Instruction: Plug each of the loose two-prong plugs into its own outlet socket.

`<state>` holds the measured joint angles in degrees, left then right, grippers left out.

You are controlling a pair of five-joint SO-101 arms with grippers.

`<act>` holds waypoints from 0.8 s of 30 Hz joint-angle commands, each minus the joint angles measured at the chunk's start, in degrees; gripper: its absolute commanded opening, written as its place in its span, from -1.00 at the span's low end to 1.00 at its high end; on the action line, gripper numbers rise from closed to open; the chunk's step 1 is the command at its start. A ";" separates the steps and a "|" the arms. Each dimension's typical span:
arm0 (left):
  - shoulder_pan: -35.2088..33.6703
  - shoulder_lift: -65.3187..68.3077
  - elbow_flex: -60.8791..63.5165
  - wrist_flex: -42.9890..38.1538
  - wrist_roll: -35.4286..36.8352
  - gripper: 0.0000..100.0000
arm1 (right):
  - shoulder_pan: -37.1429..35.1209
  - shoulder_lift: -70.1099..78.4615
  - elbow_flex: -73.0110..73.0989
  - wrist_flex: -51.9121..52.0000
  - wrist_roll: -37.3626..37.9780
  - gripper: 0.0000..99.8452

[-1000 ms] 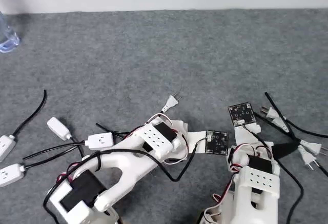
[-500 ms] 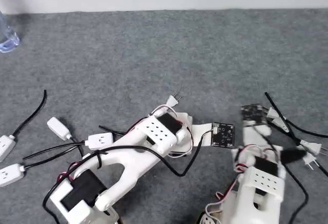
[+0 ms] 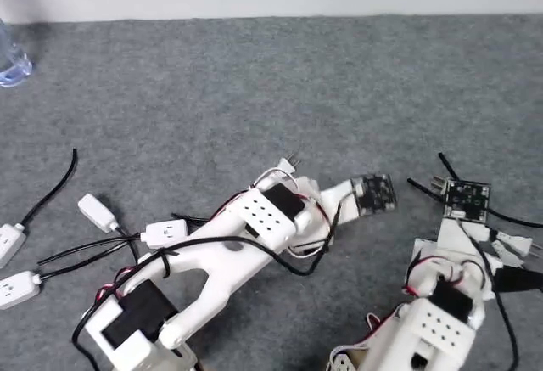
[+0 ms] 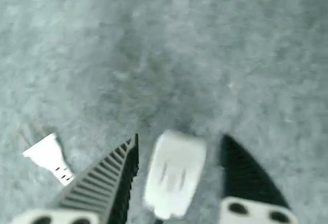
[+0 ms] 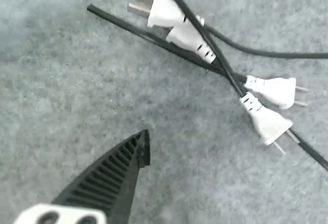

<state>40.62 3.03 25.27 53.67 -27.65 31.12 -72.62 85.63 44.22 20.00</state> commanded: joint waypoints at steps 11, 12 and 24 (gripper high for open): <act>-7.12 -12.75 -6.20 28.13 -10.73 -0.40 | -0.57 -12.53 2.64 4.09 -0.53 0.28; -7.56 -15.56 -3.30 28.84 -12.84 -0.42 | -0.57 -12.53 2.64 4.09 -0.53 0.28; -8.62 -43.78 33.80 1.05 -12.92 -0.44 | -5.93 -12.44 2.46 6.73 1.67 0.28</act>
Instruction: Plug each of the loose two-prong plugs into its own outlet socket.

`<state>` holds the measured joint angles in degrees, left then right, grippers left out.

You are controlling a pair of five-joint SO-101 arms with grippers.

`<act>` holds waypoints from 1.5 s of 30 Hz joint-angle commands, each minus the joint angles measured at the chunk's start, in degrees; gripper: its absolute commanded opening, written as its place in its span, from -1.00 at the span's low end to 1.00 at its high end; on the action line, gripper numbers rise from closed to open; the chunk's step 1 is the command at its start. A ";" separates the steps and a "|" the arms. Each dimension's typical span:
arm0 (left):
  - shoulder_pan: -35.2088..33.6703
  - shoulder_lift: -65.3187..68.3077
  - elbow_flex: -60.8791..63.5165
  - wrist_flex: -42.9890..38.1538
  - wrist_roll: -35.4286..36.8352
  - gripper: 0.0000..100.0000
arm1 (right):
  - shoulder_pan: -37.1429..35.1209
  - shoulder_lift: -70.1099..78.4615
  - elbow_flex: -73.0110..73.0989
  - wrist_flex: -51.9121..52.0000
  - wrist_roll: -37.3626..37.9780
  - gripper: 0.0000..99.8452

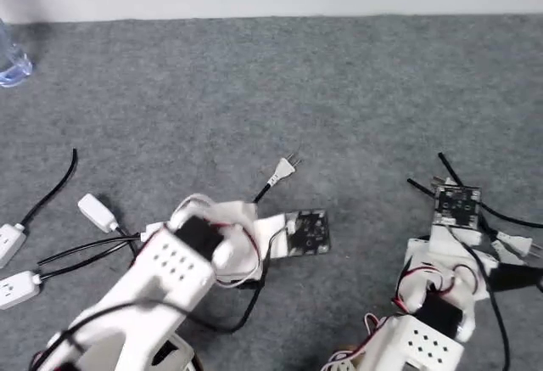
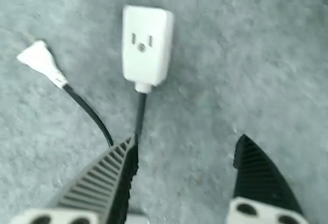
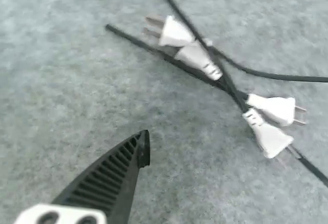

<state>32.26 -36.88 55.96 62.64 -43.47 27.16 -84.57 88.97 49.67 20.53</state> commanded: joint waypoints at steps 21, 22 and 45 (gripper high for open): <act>8.26 8.18 8.22 -29.80 7.82 -0.44 | 1.36 56.04 -24.97 -8.13 -1.23 0.28; 8.26 9.76 7.60 -30.24 7.82 -0.44 | 1.36 58.42 -26.90 -6.81 -1.14 0.28; 4.84 37.45 -19.03 -12.75 0.18 -0.45 | 1.01 58.95 -27.25 -6.81 -0.70 0.28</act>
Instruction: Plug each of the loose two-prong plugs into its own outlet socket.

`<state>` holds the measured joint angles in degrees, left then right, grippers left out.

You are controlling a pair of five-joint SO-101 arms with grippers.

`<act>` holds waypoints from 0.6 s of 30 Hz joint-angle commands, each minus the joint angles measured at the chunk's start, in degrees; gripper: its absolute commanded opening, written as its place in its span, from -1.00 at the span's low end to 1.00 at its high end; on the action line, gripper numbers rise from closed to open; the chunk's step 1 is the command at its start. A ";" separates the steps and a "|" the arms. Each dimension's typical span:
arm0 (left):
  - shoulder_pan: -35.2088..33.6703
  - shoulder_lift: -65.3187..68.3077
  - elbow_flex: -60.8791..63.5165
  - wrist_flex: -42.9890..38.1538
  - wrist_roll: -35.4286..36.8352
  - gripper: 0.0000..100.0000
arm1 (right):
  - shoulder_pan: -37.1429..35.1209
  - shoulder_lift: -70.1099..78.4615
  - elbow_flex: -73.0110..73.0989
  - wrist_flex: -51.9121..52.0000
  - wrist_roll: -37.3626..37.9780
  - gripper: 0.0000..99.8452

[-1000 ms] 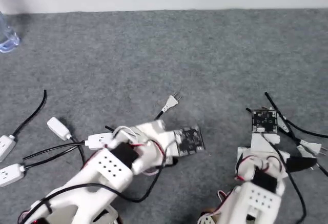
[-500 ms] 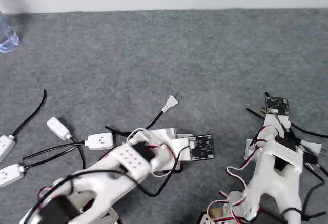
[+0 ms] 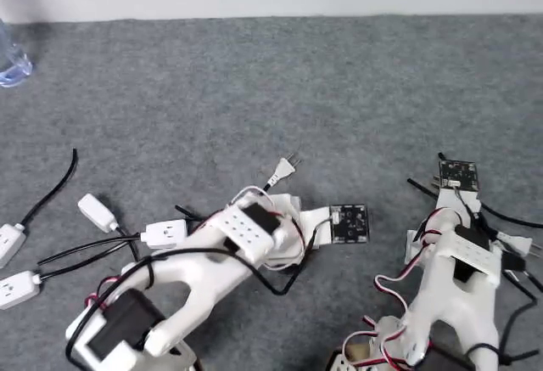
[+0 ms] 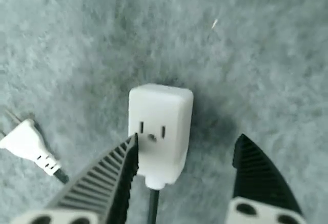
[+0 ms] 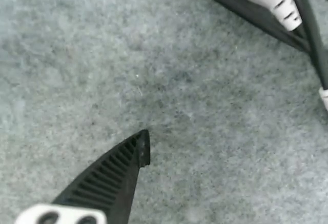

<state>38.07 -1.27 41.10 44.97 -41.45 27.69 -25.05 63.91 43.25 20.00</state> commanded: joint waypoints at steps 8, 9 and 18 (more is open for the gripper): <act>-0.62 4.84 -7.60 7.91 -3.43 -0.45 | 0.48 -0.57 -2.11 -0.48 -0.09 0.28; -0.44 4.84 -7.60 7.91 -3.52 -0.45 | 0.48 -0.57 -2.11 -0.48 -0.09 0.28; 3.43 5.80 -9.19 8.35 -5.71 -0.45 | 0.48 -0.57 -2.02 -0.57 -0.09 0.28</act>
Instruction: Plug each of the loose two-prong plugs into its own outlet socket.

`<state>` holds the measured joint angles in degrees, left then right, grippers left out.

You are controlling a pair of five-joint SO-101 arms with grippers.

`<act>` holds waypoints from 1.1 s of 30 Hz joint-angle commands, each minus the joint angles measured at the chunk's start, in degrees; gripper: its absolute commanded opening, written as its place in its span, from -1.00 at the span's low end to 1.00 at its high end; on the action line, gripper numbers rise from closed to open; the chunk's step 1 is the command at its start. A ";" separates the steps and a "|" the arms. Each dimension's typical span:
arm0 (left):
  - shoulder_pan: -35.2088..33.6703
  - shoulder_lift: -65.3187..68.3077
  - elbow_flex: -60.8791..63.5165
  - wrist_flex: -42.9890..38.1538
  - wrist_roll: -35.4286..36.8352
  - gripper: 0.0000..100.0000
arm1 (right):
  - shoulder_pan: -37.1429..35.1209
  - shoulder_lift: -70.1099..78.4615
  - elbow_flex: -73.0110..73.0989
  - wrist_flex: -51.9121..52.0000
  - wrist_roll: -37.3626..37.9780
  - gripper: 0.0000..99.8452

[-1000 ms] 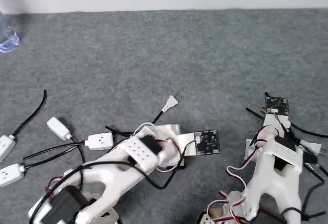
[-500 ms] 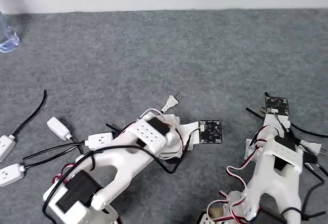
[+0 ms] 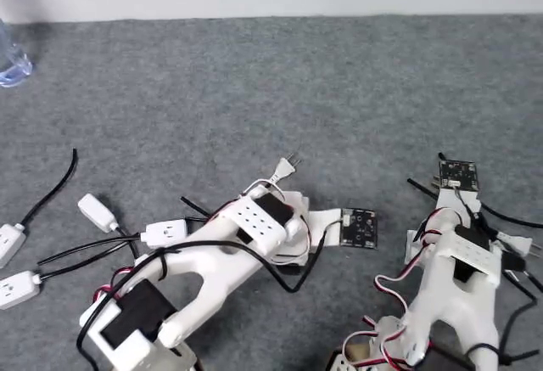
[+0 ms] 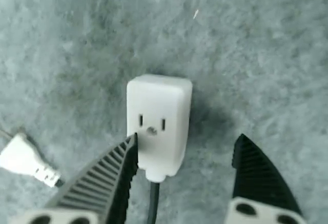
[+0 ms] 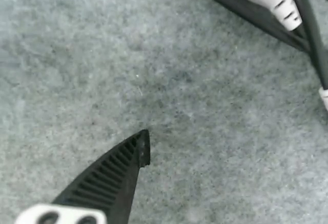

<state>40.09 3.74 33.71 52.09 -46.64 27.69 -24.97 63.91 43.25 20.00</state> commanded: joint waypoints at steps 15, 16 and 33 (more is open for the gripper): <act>-0.79 16.53 -21.49 15.03 1.67 -0.55 | 0.48 -0.66 -1.85 -0.66 -0.09 0.28; -1.41 16.53 -21.49 14.59 1.67 -0.55 | 0.48 -0.66 -1.85 -0.66 -0.09 0.28; -4.22 5.01 -20.70 14.51 5.10 -0.55 | -0.92 -0.66 -1.76 -0.40 1.41 0.28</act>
<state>36.31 13.05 14.02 67.47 -42.77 27.60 -24.97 63.91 43.25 20.62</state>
